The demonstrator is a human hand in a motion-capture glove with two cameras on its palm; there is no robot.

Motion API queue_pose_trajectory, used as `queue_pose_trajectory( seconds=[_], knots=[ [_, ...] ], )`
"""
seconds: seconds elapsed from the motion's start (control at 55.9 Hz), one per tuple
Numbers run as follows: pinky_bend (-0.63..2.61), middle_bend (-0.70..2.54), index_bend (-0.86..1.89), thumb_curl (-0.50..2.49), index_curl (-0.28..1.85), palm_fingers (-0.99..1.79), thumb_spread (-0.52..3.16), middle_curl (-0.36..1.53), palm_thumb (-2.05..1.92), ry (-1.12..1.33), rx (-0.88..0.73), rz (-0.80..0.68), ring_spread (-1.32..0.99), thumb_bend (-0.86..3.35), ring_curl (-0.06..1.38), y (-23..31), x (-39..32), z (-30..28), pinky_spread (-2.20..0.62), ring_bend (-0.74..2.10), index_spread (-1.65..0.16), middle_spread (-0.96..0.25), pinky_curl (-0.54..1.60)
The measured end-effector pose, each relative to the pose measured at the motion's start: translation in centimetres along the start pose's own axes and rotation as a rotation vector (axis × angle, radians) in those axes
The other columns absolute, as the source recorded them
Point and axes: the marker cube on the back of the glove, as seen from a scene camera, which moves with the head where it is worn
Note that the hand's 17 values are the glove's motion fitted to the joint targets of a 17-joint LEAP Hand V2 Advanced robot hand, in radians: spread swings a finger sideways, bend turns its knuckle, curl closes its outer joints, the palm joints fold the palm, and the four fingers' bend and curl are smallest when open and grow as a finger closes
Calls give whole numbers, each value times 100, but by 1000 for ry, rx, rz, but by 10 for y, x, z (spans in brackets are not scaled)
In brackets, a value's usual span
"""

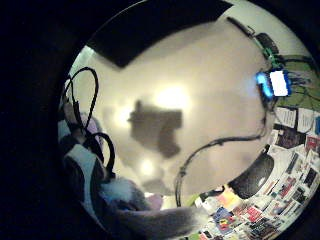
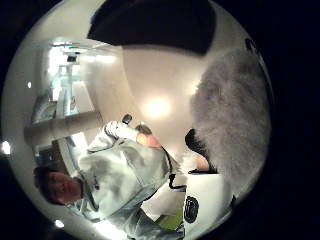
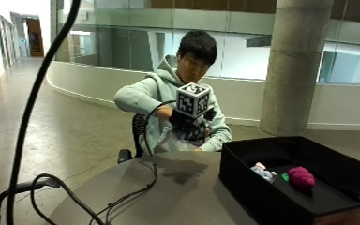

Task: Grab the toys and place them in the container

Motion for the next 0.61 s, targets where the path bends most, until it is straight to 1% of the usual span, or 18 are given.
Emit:
queue_pose_trajectory(
  seconds=[0.125, 0.197, 0.269, 0.376, 0.448, 0.537, 0.591, 0.609],
  knots=[
    [104, 101, 78, 85, 15, 115, 69, 71, 57, 39, 137, -47, -35, 15, 62, -49, 19, -91, -40, 133, -37, -19, 50],
    [105, 103, 81, 89, 16, 113, 67, 72, 57, 31, 241, -43, -35, 15, 63, -61, -7, -128, -40, 134, -38, -19, 51],
    [106, 104, 83, 92, 17, 112, 66, 73, 56, 18, 357, -47, -34, 15, 63, -76, -28, -153, -40, 136, -38, -19, 51],
    [107, 103, 84, 96, 17, 108, 64, 74, 55, -34, 517, -58, -34, 14, 63, -105, -54, -175, -40, 136, -39, -19, 52],
    [109, 101, 82, 98, 17, 105, 64, 75, 53, -73, 587, -65, -34, 12, 62, -124, -64, -179, -40, 136, -40, -19, 52],
    [112, 95, 77, 100, 17, 95, 64, 76, 52, -64, 609, -65, -33, 11, 62, -145, -71, -175, -40, 137, -41, -20, 53],
    [117, 89, 70, 101, 15, 85, 65, 76, 52, -36, 577, -44, -33, 9, 62, -159, -69, -168, -40, 137, -41, -20, 54],
    [116, 90, 72, 101, 16, 88, 65, 76, 52, -29, 556, -37, -33, 9, 63, -163, -69, -165, -40, 137, -41, -20, 54]
  ],
)
